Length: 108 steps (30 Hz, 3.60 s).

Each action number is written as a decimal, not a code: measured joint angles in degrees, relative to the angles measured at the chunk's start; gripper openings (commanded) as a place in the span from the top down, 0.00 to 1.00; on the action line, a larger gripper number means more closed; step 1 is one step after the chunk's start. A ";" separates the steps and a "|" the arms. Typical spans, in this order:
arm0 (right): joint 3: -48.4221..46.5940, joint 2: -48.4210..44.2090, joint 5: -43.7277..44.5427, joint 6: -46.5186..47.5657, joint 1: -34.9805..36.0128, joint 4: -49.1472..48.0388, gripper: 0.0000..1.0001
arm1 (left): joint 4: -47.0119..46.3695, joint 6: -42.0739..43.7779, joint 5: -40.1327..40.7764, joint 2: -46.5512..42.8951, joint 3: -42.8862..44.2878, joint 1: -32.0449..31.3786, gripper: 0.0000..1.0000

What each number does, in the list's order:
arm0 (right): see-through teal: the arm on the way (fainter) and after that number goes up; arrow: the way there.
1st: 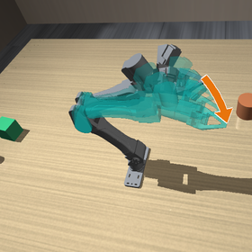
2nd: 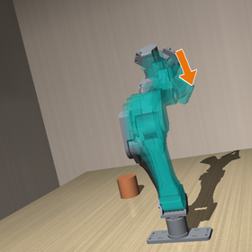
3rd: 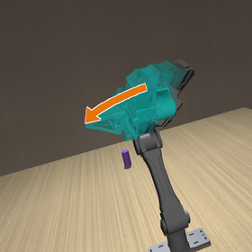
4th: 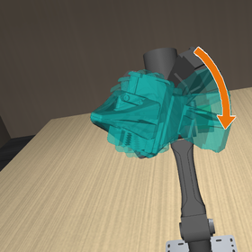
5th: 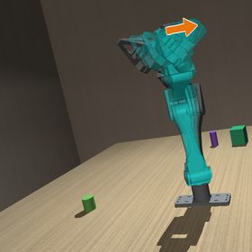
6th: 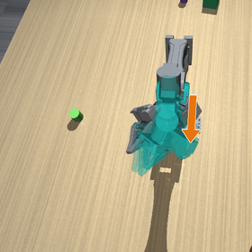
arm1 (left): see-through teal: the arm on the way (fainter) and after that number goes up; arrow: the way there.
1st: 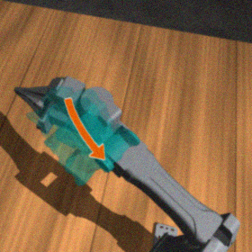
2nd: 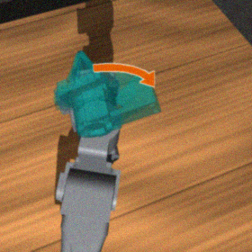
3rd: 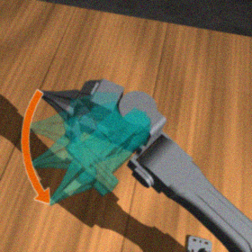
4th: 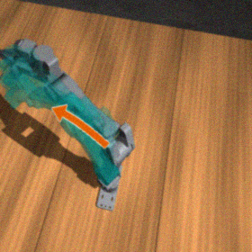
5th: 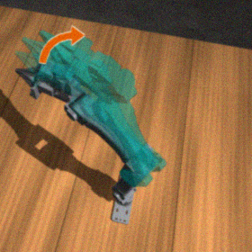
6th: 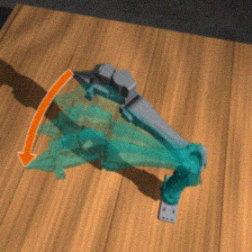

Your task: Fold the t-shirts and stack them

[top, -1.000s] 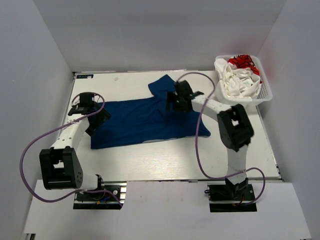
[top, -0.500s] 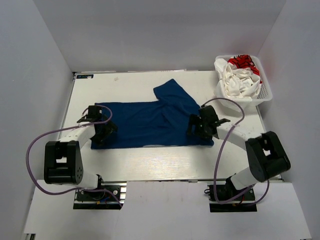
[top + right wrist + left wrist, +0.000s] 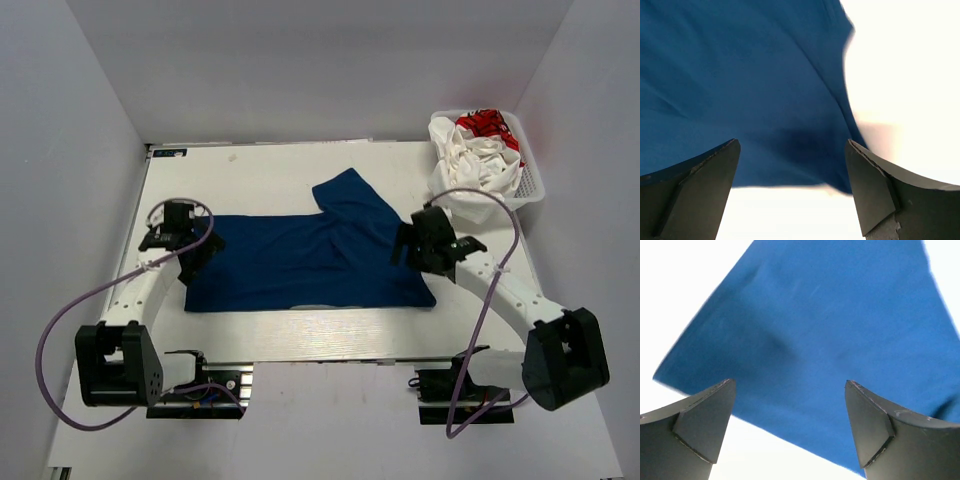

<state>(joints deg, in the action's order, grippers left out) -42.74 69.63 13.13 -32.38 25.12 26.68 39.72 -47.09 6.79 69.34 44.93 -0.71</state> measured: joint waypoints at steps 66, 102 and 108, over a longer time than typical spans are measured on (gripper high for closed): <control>-38.64 38.56 -5.95 33.42 3.19 -24.83 1.00 | -3.41 4.22 8.63 37.97 34.01 4.68 1.00; -3.56 -1.92 3.21 27.61 7.37 -19.34 1.00 | -5.97 9.55 13.29 25.09 22.91 4.68 1.00; 0.81 -5.27 1.75 24.48 7.37 -18.62 1.00 | -4.70 7.91 15.02 21.66 19.02 4.70 0.98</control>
<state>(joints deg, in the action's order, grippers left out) -41.93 64.36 14.87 -7.90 32.49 8.05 35.03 -39.18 21.80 91.00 63.94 3.99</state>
